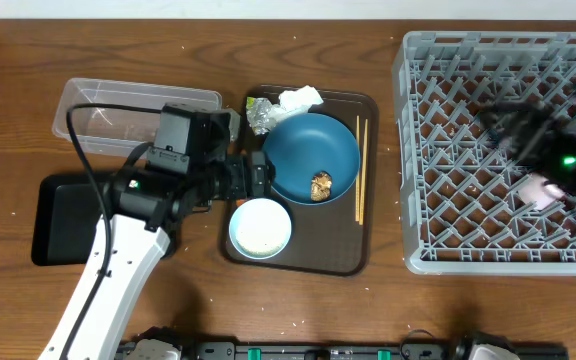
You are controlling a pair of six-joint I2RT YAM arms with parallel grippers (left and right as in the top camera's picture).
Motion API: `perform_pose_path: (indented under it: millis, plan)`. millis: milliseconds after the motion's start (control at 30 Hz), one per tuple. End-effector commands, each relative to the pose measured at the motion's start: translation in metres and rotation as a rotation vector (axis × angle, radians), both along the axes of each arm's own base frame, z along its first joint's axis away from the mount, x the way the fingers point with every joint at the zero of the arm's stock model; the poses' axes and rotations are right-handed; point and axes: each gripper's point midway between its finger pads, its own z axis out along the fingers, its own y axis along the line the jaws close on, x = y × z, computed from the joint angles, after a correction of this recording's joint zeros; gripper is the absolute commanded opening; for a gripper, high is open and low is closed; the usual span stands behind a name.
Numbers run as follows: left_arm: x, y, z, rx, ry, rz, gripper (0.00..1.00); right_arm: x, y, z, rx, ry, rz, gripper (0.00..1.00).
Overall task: Sort waste into correct bins and load items into the dishwasher rack
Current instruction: 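Place the light-blue cup in the dish rack with the right gripper, then grasp the rim of the blue plate with the left gripper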
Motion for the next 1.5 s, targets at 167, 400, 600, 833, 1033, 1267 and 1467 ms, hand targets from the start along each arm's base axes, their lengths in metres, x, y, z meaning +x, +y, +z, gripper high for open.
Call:
perform_pose_path:
  millis: [167,400,600,833,1033,1267,1467]
  plan:
    - [0.018,0.003,-0.045,0.157,0.063,0.008,0.90,-0.004,0.018,-0.027,-0.167,0.095,0.040,0.88]
    - [0.041,-0.011,-0.089,0.272,0.075,-0.012,0.89,-0.005,0.020,-0.034,-0.160,0.133,0.048,0.89]
    - [0.061,-0.021,-0.126,0.316,0.080,-0.016,0.80,-0.008,0.020,-0.040,-0.156,0.164,0.053,0.89]
    - [0.073,-0.027,-0.156,0.317,0.101,-0.004,0.77,-0.010,0.020,-0.044,-0.168,0.178,0.063,0.89]
    - [0.078,-0.025,-0.166,0.334,0.101,0.006,0.57,-0.013,0.020,-0.046,-0.166,0.194,0.063,0.89]
    - [0.077,-0.026,-0.192,0.348,0.144,-0.001,0.38,-0.015,0.020,-0.048,-0.167,0.206,0.067,0.90]
    - [0.077,-0.035,-0.183,0.295,0.135,-0.021,0.06,-0.016,0.020,-0.049,-0.167,0.210,0.068,0.90]
